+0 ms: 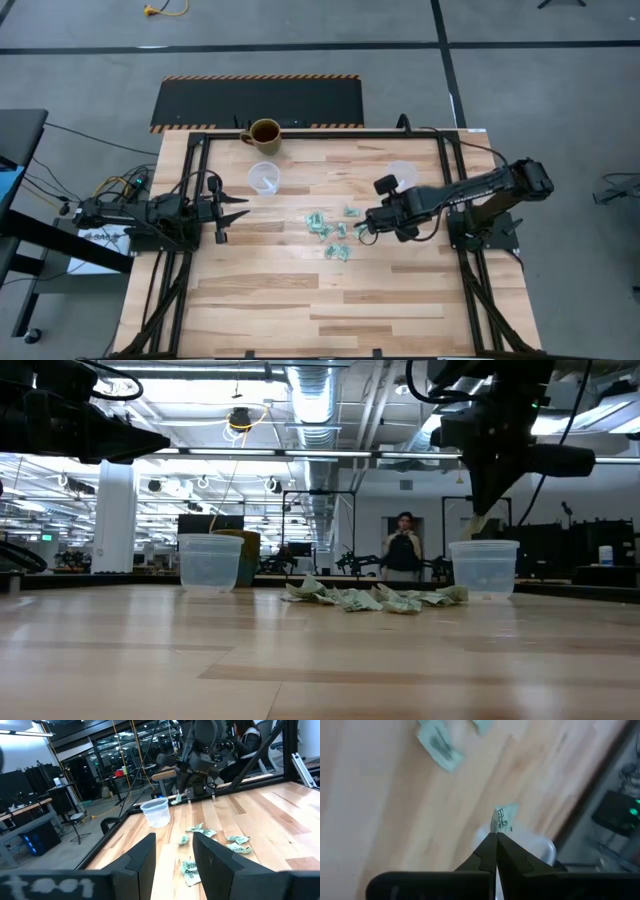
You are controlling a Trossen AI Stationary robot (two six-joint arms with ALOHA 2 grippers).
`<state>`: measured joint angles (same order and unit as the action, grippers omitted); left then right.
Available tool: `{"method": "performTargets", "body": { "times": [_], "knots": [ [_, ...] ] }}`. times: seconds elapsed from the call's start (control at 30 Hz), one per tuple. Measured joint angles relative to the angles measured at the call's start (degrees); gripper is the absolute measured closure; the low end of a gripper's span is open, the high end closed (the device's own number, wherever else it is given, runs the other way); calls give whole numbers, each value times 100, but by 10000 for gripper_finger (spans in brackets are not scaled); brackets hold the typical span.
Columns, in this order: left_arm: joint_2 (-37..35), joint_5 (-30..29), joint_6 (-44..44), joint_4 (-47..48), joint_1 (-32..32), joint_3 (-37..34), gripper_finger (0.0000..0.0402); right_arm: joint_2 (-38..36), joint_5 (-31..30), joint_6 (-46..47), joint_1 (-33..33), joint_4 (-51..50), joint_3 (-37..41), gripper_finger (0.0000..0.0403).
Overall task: Pick and place items into bin
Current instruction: Put the stevia packet into the right transparent bin
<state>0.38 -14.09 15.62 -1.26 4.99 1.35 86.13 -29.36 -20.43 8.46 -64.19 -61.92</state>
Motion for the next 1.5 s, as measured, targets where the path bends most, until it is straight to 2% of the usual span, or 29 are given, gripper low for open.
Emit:
{"method": "performTargets", "body": {
  "times": [0.33, 0.8, 1.27, 1.5],
  "knots": [
    [-1, 2, 2, 0, -2, 0, 281, 0, -393, 7, -781, -720, -62, 403],
    [0, 2, 8, 0, -2, 0, 281, 0, -387, -96, -2058, -688, -62, 403],
    [0, 2, -13, 0, -2, 2, 281, 0, -318, -67, -2222, -257, -62, 403],
    [0, 1, -9, 0, 0, 1, 281, 0, 47, 119, -2206, -261, -60, 393]
  ]
}}
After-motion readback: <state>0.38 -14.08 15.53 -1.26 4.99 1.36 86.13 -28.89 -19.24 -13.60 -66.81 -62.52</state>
